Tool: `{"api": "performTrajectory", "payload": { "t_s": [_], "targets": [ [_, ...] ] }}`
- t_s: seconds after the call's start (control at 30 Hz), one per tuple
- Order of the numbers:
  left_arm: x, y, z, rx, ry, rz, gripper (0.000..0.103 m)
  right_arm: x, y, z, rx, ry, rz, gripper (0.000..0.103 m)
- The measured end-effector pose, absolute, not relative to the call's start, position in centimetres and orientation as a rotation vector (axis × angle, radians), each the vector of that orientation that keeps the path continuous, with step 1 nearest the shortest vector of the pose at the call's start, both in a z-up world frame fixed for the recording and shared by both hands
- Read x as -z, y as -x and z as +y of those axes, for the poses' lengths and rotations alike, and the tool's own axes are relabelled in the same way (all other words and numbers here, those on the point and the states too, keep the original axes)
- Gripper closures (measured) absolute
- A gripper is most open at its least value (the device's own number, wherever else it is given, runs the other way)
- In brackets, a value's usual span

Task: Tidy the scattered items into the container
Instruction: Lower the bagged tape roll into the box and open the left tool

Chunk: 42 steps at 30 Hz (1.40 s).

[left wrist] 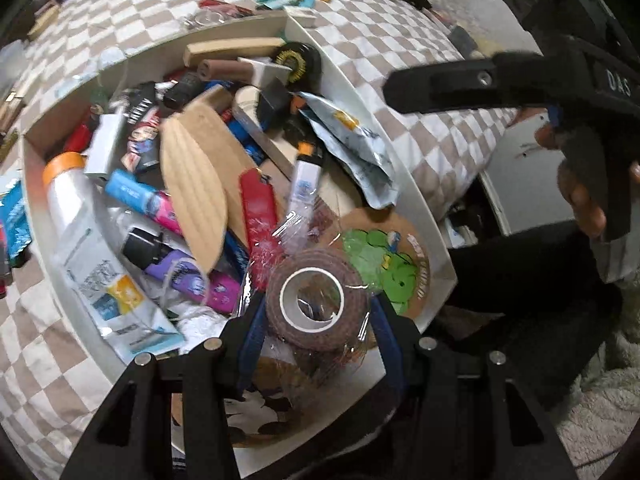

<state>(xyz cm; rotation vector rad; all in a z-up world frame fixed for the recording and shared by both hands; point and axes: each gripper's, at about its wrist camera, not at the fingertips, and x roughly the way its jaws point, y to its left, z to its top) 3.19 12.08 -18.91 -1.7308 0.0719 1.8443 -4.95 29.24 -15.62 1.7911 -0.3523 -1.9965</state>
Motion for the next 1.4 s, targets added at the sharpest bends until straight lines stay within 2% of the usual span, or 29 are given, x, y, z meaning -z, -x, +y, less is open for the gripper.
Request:
{"api": "performTrajectory", "payload": {
  "t_s": [0.47,0.5,0.53,0.63,1.1,1.4],
  "targets": [
    [19.1,-2.2,9.8,-1.972,1.830,-0.118,0.051,15.6,4.9,29.0,1.988,-1.794,-0.346,0.014],
    [19.3,-2.1,9.7,-1.965,1.843,-0.149,0.045,15.6,4.9,29.0,1.987,-1.794,-0.344,0.014],
    [19.5,-2.1,9.6,-1.953,1.856,-0.189,0.033,15.5,4.9,28.9,1.987,-1.793,-0.342,0.014],
    [19.6,-2.1,9.7,-1.943,1.860,-0.241,0.014,15.2,4.9,28.8,1.988,-1.790,-0.342,0.014],
    [19.2,-2.9,9.6,-1.723,1.930,-0.425,0.012,15.2,5.2,29.2,1.997,-1.793,-0.374,0.014],
    [18.3,-3.1,10.0,-1.760,1.896,-0.320,0.012,15.1,5.4,29.3,2.003,-1.788,-0.384,0.014]
  ]
}}
